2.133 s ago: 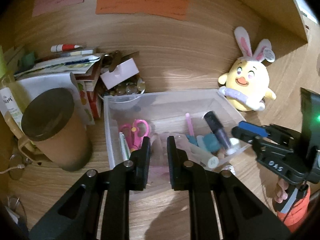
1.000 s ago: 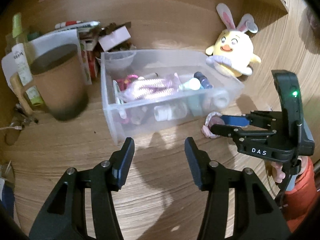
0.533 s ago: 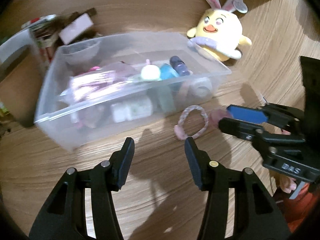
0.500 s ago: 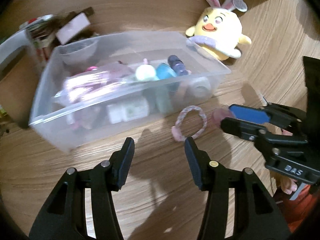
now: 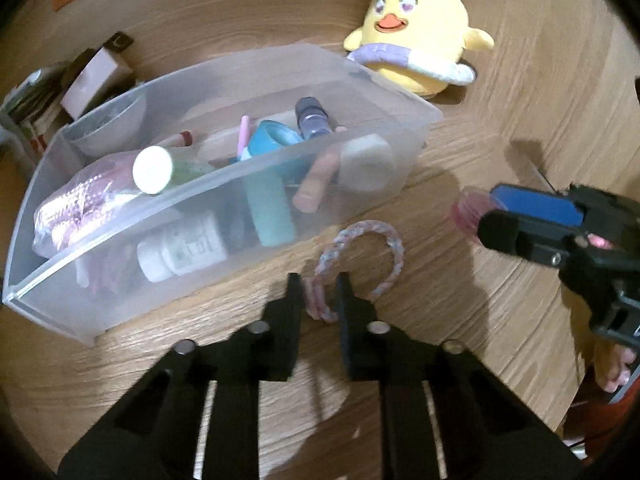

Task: Organize objects
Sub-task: 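Grasp the pink lip balm tin with the right tool while the left tool grasps its braided strap, then lower the lip balm tin and strap into the box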

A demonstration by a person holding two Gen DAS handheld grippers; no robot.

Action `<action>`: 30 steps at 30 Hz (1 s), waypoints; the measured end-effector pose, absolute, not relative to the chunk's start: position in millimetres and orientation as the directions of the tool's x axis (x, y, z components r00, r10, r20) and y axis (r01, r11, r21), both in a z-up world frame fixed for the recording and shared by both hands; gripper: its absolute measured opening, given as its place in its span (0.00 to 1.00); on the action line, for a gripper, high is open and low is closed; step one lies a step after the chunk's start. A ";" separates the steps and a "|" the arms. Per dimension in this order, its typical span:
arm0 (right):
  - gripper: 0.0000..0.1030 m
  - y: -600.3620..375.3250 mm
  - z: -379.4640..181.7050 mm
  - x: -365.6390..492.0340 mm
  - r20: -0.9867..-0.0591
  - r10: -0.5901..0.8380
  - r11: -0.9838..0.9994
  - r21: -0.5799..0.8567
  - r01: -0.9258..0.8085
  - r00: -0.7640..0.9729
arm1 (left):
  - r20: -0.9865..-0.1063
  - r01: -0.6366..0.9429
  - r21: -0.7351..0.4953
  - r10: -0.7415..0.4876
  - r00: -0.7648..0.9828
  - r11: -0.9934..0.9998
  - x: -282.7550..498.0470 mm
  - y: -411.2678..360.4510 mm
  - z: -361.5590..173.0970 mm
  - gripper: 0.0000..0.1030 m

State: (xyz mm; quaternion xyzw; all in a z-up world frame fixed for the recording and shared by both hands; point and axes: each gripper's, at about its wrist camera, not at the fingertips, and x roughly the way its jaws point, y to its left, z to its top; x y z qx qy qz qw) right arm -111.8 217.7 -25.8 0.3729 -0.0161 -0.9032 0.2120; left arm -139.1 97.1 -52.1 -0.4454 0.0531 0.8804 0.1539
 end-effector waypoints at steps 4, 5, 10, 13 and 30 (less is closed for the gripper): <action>0.27 220.6 -23.8 -109.7 -0.655 -0.405 -0.907 0.196 0.373 -0.638 | -0.785 -0.323 -0.021 0.215 -0.581 -0.946 -131.3 97.0 -47.5 0.11; 0.27 220.6 -22.8 -108.7 -0.652 -0.406 -0.906 0.197 0.374 -0.640 | -0.779 -0.323 -0.020 0.217 -0.588 -0.946 -129.2 96.5 -45.1 0.11; 0.27 217.9 -12.6 -104.7 -0.631 -0.407 -0.906 0.187 0.380 -0.661 | -0.742 -0.313 -0.036 0.235 -0.628 -0.949 -120.5 88.7 -25.3 0.11; 0.27 215.8 -5.1 -103.9 -0.617 -0.407 -0.906 0.180 0.382 -0.674 | -0.710 -0.305 -0.051 0.249 -0.659 -0.951 -115.0 80.5 -7.9 0.11; 0.27 190.5 45.6 -118.9 -0.527 -0.406 -0.908 0.143 0.393 -0.746 | -0.567 -0.200 -0.060 0.198 -0.800 -0.978 -128.8 22.1 71.0 0.11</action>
